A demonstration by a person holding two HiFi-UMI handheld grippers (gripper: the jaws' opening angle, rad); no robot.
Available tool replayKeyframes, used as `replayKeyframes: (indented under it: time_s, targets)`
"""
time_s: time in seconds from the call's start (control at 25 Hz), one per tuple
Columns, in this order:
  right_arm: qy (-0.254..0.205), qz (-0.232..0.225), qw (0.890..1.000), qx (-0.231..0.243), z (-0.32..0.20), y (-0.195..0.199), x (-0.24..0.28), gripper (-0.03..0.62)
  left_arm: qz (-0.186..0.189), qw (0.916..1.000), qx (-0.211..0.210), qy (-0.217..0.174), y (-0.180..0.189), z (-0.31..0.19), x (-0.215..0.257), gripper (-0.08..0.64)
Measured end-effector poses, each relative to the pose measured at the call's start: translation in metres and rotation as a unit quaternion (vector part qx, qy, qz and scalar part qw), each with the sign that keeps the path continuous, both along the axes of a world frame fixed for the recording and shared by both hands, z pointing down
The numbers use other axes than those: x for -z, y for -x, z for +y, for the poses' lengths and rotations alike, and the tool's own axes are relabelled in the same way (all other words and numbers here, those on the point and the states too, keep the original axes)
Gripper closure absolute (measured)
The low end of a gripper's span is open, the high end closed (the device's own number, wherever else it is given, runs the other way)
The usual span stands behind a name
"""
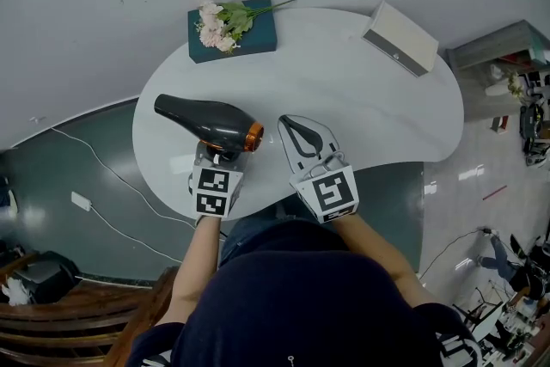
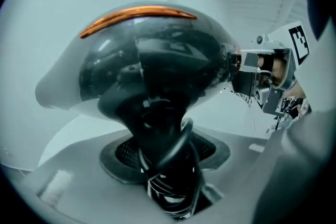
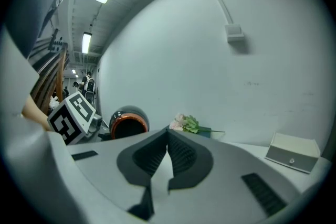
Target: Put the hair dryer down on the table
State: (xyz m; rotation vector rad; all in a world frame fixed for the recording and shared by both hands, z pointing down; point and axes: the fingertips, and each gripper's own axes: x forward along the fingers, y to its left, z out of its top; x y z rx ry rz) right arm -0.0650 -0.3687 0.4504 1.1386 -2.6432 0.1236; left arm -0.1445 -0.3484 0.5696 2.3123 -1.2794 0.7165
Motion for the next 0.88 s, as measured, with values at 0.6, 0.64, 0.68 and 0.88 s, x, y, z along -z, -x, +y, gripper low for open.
replayKeyframes:
  time_s: [0.6, 0.64, 0.68, 0.88]
  targets:
    - [0.023, 0.014, 0.999, -0.023, -0.021, -0.004, -0.023, 0.580, 0.013, 0.9992, 0.015, 0.034, -0.005, -0.030, -0.033, 0.319]
    - [0.025, 0.016, 0.999, -0.024, -0.022, -0.005, -0.025, 0.580, 0.014, 0.9991, 0.017, 0.037, -0.005, -0.031, -0.036, 0.319]
    - [0.027, 0.017, 0.999, -0.026, -0.023, -0.006, -0.028, 0.580, 0.015, 0.9989, 0.019, 0.040, -0.006, -0.033, -0.039, 0.319]
    - [0.040, 0.023, 0.999, -0.030, -0.027, -0.005, -0.038, 0.580, 0.017, 0.9976, 0.024, 0.063, -0.008, -0.039, -0.055, 0.319]
